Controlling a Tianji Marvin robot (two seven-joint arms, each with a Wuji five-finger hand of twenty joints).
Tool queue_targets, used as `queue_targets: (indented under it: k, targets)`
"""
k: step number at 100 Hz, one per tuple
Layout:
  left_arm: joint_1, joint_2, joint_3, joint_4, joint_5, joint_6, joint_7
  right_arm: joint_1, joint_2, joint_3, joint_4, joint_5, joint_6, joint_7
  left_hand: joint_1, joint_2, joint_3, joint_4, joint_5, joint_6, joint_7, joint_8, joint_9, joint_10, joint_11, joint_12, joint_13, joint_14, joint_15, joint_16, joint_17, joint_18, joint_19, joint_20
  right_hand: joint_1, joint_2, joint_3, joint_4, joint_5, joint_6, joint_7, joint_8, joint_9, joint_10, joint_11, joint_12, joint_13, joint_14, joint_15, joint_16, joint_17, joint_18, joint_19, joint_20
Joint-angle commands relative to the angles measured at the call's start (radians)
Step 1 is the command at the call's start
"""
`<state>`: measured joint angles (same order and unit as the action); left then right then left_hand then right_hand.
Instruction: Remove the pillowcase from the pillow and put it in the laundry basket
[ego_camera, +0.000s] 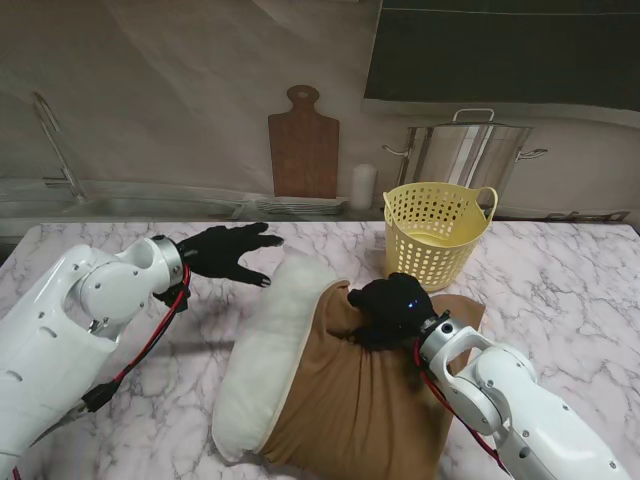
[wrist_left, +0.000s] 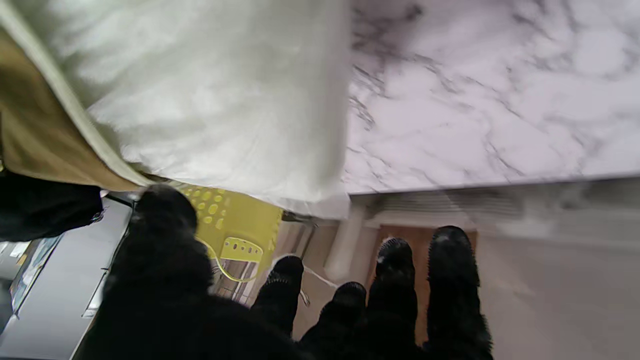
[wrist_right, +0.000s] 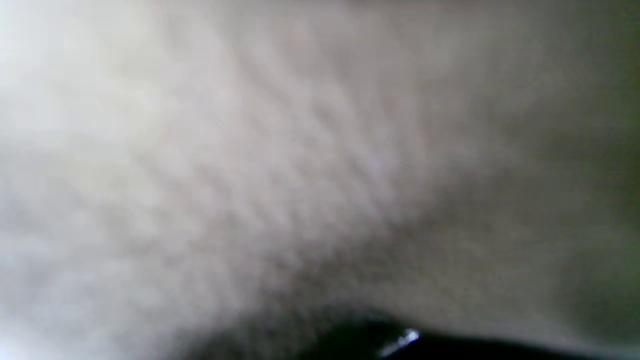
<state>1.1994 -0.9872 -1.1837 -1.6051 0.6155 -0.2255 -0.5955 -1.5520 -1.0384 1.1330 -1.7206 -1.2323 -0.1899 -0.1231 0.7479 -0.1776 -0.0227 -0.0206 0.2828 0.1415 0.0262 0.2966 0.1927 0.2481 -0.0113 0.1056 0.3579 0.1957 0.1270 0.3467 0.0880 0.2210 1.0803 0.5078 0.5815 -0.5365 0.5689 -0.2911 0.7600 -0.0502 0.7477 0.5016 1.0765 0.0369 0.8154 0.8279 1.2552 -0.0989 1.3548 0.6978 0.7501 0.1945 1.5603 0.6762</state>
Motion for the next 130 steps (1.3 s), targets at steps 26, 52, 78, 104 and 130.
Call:
queue_targets:
  k: [26, 52, 78, 104, 130]
  targets:
    - [-0.105, 0.009, 0.08, 0.039, -0.087, 0.04, -0.112, -0.036, -0.003, 0.023, -0.063, -0.024, -0.014, -0.044, -0.113, -0.174, -0.002, -0.013, -0.151, 0.006, -0.043, -0.049, -0.123, 0.02, -0.03, -0.089, -0.109, 0.024, -0.043, -0.073, 0.009, -0.038, -0.732, -0.048, 0.227, 0.14, 0.221, 0.089, 0.082, -0.265, 0.17, 0.088, 0.063, -0.053, 0.115, 0.048, 0.071, -0.095, 0.016, 0.009, -0.004, 0.0, 0.012, -0.007]
    - [-0.167, -0.005, 0.187, 0.096, -0.1, 0.037, -0.061, -0.033, -0.004, 0.028, -0.088, -0.067, -0.004, -0.112, -0.071, -0.214, 0.003, -0.018, -0.147, 0.143, -0.059, -0.156, -0.119, 0.01, -0.022, -0.07, -0.084, -0.02, -0.017, -0.085, 0.038, -0.113, -0.688, -0.036, 0.228, 0.147, 0.212, 0.089, 0.079, -0.277, 0.168, 0.093, 0.058, -0.057, 0.116, 0.05, 0.071, -0.096, 0.009, 0.007, -0.008, -0.002, 0.008, -0.008]
    - [-0.205, -0.026, 0.261, 0.128, -0.133, 0.043, 0.01, -0.021, -0.006, 0.012, -0.104, -0.085, -0.007, -0.17, 0.036, -0.234, 0.022, 0.007, -0.141, 0.168, -0.022, -0.077, 0.259, -0.084, 0.131, 0.158, 0.169, -0.062, 0.08, 0.022, 0.138, -0.139, -0.389, 0.011, 0.229, 0.153, 0.203, 0.088, 0.078, -0.287, 0.167, 0.099, 0.054, -0.064, 0.115, 0.051, 0.071, -0.096, 0.003, 0.006, -0.009, -0.005, 0.007, -0.008]
    - [-0.145, -0.055, 0.253, 0.101, -0.147, 0.011, 0.151, -0.002, -0.009, 0.003, -0.069, -0.089, 0.018, -0.247, 0.447, -0.132, 0.048, 0.029, 0.542, -0.091, 0.562, 0.317, 0.919, -0.197, 0.453, 0.681, 0.669, -0.045, 0.575, 0.489, 0.355, -0.056, 0.102, 0.259, 0.23, 0.166, 0.191, 0.086, 0.07, -0.296, 0.164, 0.108, 0.046, -0.073, 0.114, 0.051, 0.071, -0.1, -0.01, 0.002, -0.011, -0.012, 0.003, -0.009]
    - [-0.061, -0.063, 0.157, 0.028, 0.053, -0.059, 0.295, -0.055, -0.009, 0.056, -0.095, -0.109, 0.053, -0.253, 0.469, -0.088, 0.061, 0.029, 0.484, -0.065, 0.653, 0.415, 0.915, -0.209, 0.503, 0.665, 0.688, -0.073, 0.625, 0.527, 0.396, -0.104, 0.125, 0.252, 0.211, 0.186, 0.175, 0.126, -0.033, -0.165, 0.153, -0.088, 0.046, -0.099, 0.097, 0.014, 0.071, -0.078, -0.077, -0.009, -0.019, -0.02, -0.015, -0.014]
